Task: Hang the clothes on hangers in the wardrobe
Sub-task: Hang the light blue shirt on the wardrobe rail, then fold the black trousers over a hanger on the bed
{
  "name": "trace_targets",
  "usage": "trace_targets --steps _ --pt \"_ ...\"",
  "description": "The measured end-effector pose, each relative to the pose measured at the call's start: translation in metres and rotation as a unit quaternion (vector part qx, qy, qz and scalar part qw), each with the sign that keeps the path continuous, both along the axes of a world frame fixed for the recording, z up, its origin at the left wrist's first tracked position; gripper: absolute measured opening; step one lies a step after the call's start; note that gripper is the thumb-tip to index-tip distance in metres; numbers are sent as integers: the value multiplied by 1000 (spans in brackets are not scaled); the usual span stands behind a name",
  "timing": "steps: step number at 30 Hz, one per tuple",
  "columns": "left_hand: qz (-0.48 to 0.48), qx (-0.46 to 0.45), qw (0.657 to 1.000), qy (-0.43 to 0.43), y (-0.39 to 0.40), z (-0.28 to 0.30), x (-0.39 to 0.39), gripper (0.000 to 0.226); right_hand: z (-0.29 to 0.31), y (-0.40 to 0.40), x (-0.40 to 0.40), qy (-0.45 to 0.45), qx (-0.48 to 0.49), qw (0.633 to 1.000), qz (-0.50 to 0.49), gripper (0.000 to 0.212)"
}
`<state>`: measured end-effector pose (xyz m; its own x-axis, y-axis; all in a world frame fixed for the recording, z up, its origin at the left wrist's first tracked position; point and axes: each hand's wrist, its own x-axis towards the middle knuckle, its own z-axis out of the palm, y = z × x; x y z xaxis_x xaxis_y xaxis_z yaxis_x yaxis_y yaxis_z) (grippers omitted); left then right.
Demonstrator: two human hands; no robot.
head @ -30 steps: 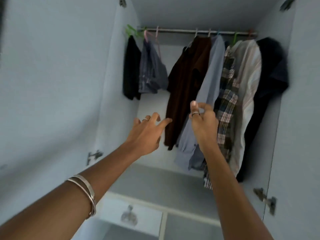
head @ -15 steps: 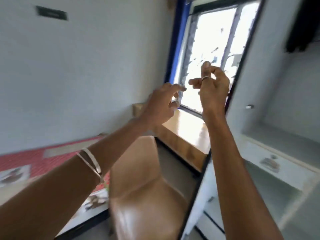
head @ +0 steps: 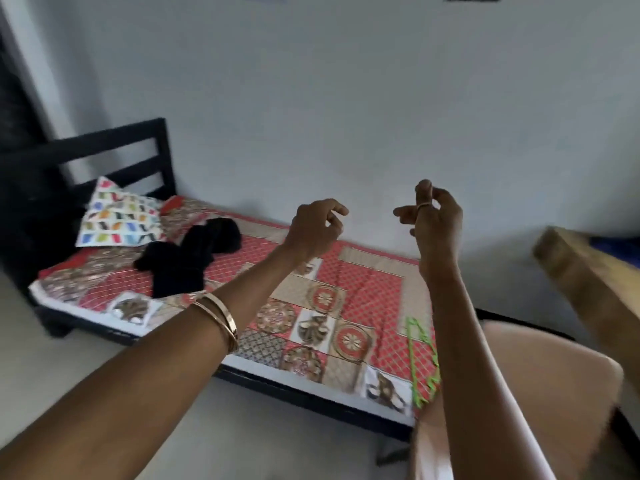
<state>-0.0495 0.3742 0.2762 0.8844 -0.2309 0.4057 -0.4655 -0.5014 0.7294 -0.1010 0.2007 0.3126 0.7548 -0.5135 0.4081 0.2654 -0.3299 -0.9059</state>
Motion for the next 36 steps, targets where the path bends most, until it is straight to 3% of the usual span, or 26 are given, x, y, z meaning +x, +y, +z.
trace_targets --steps 6,13,16,21,26,28,31,33,35,36 --pt "142 15 987 72 110 -48 127 21 -54 94 174 71 2 985 158 36" --pt "231 8 965 124 188 -86 202 22 -88 161 275 138 -36 957 251 35" --pt "269 11 949 161 225 -119 259 25 -124 200 346 176 -47 935 304 24" --pt "303 -1 927 220 265 -171 302 25 -171 226 397 239 -76 916 314 18" --pt "361 -6 867 342 344 -264 425 25 -264 298 538 341 -91 880 318 15" --pt "362 -2 856 368 352 -276 429 26 -272 307 546 361 -112 868 323 16" --pt "365 0 821 439 407 -340 509 30 -344 366 630 419 -116 834 340 11" --pt "369 -10 818 442 418 -341 521 31 -354 379 639 429 -133 825 344 8" --pt "389 -16 799 459 450 -383 574 31 -410 416 689 449 -147 804 362 12" --pt "392 -33 795 463 450 -379 575 30 -404 418 689 456 -168 787 380 18"
